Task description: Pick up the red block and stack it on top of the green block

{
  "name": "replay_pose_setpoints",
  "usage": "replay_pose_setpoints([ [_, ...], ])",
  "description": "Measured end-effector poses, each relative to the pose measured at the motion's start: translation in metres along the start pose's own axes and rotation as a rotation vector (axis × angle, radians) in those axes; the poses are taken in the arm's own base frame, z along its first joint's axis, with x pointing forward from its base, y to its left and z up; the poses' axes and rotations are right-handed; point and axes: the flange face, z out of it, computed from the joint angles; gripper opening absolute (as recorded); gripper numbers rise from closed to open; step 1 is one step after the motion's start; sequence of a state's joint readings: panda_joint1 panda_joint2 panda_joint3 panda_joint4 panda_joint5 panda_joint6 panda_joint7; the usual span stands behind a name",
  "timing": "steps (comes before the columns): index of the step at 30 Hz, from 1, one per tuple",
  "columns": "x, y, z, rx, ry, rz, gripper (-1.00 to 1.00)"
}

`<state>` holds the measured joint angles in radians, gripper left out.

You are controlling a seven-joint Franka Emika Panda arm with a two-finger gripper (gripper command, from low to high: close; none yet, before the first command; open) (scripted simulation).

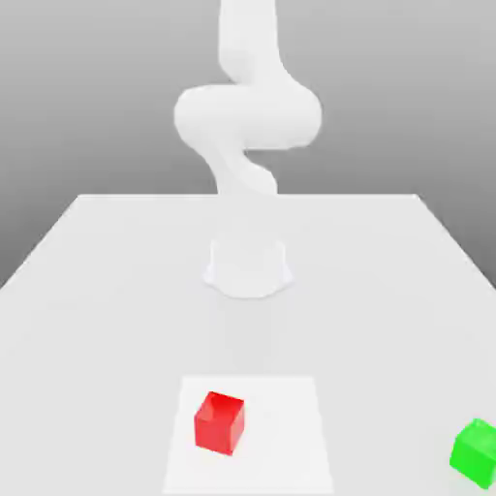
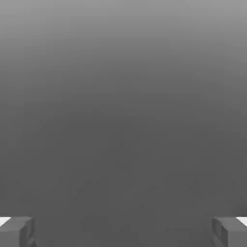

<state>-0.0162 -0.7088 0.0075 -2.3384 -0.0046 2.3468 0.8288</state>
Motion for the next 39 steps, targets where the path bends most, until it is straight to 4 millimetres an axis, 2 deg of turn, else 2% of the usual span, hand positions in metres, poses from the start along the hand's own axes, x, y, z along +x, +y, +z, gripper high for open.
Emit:
replay_pose_setpoints([
  [5,-0.015,0.026,0.115,-0.143,-0.096,0.063,0.00],
  [10,-0.044,0.071,0.213,-0.279,-0.190,0.127,0.00],
  [15,-0.087,0.130,0.293,-0.414,-0.284,0.193,0.00],
  [19,-0.130,0.184,0.341,-0.521,-0.359,0.251,0.00],
  [22,-0.160,0.218,0.369,-0.580,-0.403,0.280,0.00],
  [27,-0.188,0.247,0.410,-0.591,-0.411,0.285,0.00],
  [28,-0.191,0.250,0.414,-0.591,-0.411,0.285,-1.00],
  [34,-0.193,0.252,0.416,-0.590,-0.410,0.285,-1.00],
  [39,-0.173,0.231,0.385,-0.590,-0.411,0.285,-1.00],
])
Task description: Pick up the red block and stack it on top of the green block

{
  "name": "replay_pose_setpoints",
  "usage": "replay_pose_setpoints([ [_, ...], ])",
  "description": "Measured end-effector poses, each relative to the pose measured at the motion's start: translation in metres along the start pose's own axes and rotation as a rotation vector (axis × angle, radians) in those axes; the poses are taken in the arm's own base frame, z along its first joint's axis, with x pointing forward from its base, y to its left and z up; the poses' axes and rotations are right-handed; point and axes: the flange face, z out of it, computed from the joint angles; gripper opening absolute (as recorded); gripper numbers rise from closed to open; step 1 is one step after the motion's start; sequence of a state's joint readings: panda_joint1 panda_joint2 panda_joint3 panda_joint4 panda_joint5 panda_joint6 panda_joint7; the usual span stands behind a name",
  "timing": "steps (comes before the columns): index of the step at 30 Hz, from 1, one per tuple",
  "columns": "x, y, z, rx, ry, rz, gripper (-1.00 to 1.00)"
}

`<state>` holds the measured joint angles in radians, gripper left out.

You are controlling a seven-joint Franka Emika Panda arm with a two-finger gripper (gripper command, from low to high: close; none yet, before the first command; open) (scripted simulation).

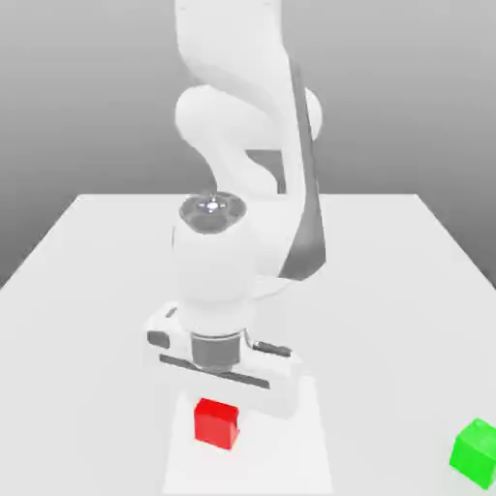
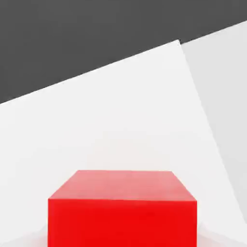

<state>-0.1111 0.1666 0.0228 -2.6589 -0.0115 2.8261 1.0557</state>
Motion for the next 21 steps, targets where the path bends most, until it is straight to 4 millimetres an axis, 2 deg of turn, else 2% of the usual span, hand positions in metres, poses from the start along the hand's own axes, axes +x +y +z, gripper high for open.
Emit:
replay_pose_setpoints([
  [2,-0.003,-0.003,-0.020,-0.001,0.000,-0.011,-1.00],
  [5,-0.049,-0.051,-0.029,-0.010,0.001,-0.160,-1.00],
  [9,-0.129,-0.110,-0.039,-0.015,0.002,-0.369,-1.00],
  [14,-0.244,-0.158,-0.053,-0.005,-0.001,-0.608,-1.00],
  [15,-0.263,-0.164,-0.047,-0.002,-0.001,-0.644,-1.00],
  [16,-0.272,-0.167,-0.036,0.000,-0.001,-0.661,-1.00],
  [18,-0.280,-0.168,-0.008,0.000,-0.001,-0.676,-1.00],
  [19,-0.281,-0.168,0.000,0.000,-0.001,-0.678,1.00],
  [21,-0.281,-0.168,0.000,0.000,-0.001,-0.678,1.00],
])
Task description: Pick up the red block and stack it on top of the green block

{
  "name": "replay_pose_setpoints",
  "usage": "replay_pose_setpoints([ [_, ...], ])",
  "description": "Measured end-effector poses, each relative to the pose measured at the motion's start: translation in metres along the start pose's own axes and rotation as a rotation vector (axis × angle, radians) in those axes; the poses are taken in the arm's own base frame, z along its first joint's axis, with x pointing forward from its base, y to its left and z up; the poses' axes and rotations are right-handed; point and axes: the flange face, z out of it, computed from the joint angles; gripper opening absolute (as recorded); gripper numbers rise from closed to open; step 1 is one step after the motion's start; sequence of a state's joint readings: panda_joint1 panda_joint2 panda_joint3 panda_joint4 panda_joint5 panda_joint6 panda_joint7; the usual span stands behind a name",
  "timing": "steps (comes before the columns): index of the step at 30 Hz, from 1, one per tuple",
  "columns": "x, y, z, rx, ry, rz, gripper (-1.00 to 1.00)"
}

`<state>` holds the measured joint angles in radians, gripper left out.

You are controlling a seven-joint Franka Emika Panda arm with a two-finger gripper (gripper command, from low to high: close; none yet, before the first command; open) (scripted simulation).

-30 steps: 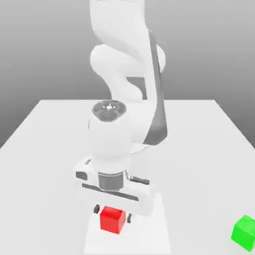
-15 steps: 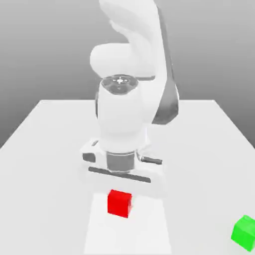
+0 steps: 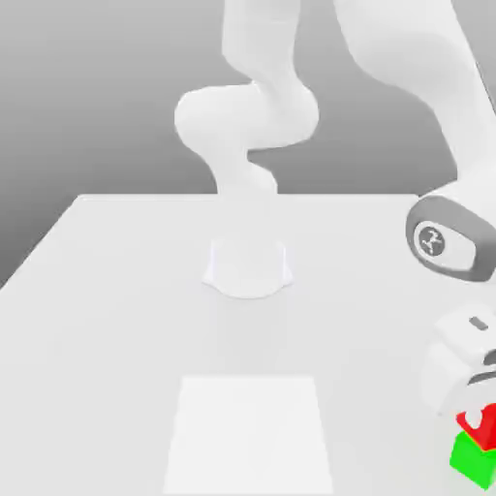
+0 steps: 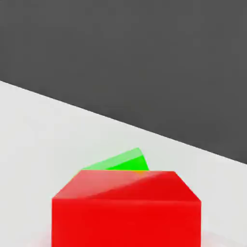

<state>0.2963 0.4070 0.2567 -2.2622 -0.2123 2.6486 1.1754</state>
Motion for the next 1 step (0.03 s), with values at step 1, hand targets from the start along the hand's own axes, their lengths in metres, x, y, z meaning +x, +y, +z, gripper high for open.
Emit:
replay_pose_setpoints([
  [1,0.0000,0.0000,0.0000,0.000,0.000,0.000,1.00],
])
